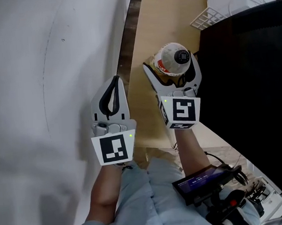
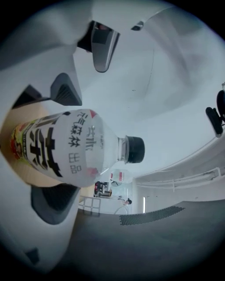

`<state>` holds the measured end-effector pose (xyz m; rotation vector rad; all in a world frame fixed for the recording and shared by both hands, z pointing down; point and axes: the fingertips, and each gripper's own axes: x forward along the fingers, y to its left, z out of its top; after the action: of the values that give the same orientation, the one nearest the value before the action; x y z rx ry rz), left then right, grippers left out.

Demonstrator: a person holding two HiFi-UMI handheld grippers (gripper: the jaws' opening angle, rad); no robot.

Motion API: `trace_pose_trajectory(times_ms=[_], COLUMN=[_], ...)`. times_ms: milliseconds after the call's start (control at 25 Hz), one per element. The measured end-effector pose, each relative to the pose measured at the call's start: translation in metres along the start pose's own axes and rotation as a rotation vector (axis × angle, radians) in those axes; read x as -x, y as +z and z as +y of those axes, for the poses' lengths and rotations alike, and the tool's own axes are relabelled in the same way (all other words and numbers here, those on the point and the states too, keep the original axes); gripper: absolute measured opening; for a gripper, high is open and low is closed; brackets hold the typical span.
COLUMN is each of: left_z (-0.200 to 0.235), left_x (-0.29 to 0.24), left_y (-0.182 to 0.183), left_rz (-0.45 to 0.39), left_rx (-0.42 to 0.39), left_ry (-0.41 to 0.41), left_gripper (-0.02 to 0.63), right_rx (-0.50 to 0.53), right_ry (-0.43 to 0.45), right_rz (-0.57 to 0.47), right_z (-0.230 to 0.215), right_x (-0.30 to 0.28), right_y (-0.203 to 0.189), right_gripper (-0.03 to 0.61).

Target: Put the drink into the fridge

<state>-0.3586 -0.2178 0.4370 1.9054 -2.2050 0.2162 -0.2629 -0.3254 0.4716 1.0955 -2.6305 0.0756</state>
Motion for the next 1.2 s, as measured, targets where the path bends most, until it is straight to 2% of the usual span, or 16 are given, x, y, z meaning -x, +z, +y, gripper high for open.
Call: trace_pose_trajectory(times_ms=[240, 360, 400, 600, 920, 1200], left_z=[0.002, 0.002, 0.003, 0.0, -0.028, -0.036], left_x=[0.0, 0.002, 0.003, 0.002, 0.017, 0.022], left_y=[-0.004, -0.002, -0.001, 0.001, 0.017, 0.029], left_rz=[0.017, 0.017, 0.018, 0.008, -0.03, -0.055], left_rx=[0.002, -0.001, -0.001, 0.002, -0.005, -0.031], left_ry=[-0.004, -0.005, -0.004, 0.0, -0.013, 0.023], left_gripper=[0.009, 0.009, 0.009, 0.009, 0.009, 0.009], right_rx=[-0.01, -0.009, -0.008, 0.004, 0.032, -0.002], right_ry=[-0.01, -0.015, -0.017, -0.013, 0.072, 0.143], right_rz=[-0.009, -0.004, -0.002, 0.009, -0.064, -0.07], right_z=[-0.004, -0.006, -0.007, -0.009, 0.011, 0.022], right_x=[-0.01, -0.012, -0.013, -0.015, 0.022, 0.053], right_y=[0.001, 0.0, -0.001, -0.006, 0.023, 0.023], right_gripper=[0.543, 0.503, 0.46, 0.445, 0.442, 0.44])
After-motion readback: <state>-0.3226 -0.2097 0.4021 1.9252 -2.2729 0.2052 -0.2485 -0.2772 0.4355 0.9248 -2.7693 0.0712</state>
